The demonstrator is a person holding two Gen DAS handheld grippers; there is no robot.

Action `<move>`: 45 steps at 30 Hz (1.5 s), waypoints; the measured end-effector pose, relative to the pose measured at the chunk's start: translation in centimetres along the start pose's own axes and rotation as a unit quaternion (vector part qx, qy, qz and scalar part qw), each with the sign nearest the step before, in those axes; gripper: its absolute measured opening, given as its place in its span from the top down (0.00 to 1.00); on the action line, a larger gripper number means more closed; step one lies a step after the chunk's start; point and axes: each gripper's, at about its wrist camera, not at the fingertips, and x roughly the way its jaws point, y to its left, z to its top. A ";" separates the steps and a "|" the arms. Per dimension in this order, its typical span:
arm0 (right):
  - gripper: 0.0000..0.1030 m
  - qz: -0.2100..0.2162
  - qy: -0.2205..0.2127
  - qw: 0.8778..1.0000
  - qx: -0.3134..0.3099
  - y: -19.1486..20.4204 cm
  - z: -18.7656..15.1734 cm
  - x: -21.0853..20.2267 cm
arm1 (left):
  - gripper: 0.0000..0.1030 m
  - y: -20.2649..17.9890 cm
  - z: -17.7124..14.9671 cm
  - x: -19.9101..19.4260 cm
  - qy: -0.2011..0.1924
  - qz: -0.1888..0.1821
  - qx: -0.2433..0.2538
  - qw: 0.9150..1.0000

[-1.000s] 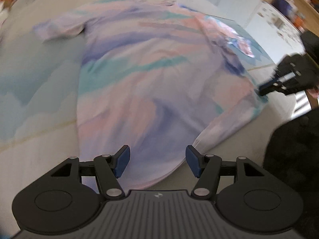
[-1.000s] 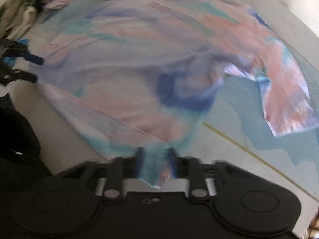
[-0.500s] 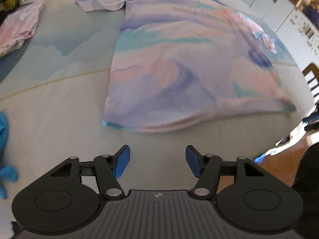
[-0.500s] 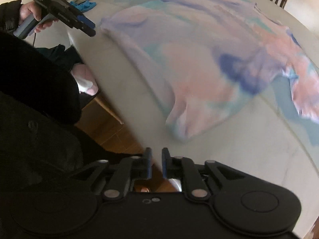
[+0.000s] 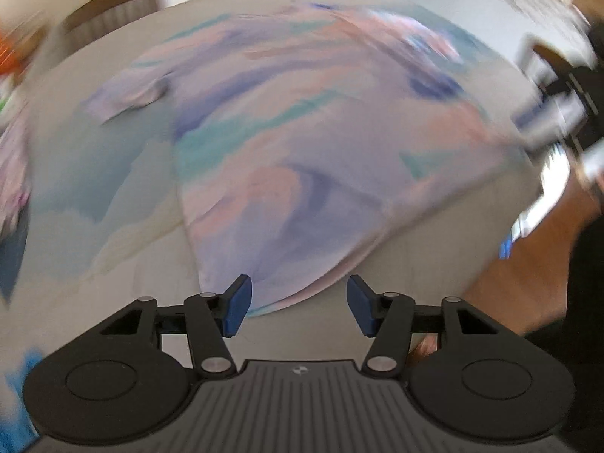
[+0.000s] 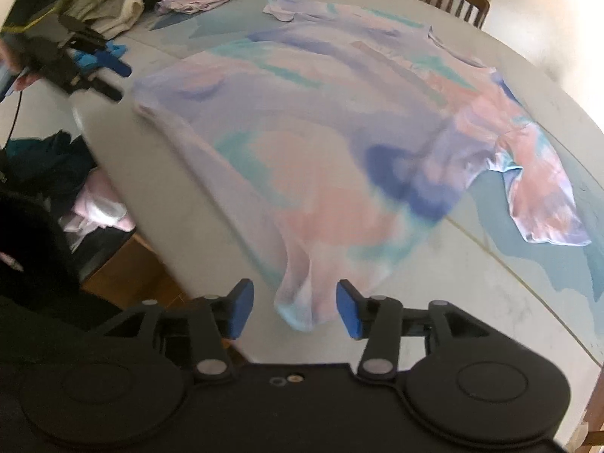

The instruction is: Fold clothes

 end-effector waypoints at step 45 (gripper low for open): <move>0.00 -0.041 -0.011 0.999 -0.018 -13.7 5.2 -5.2 | 0.34 11.6 10.9 1.2 -0.095 0.088 -0.229 0.965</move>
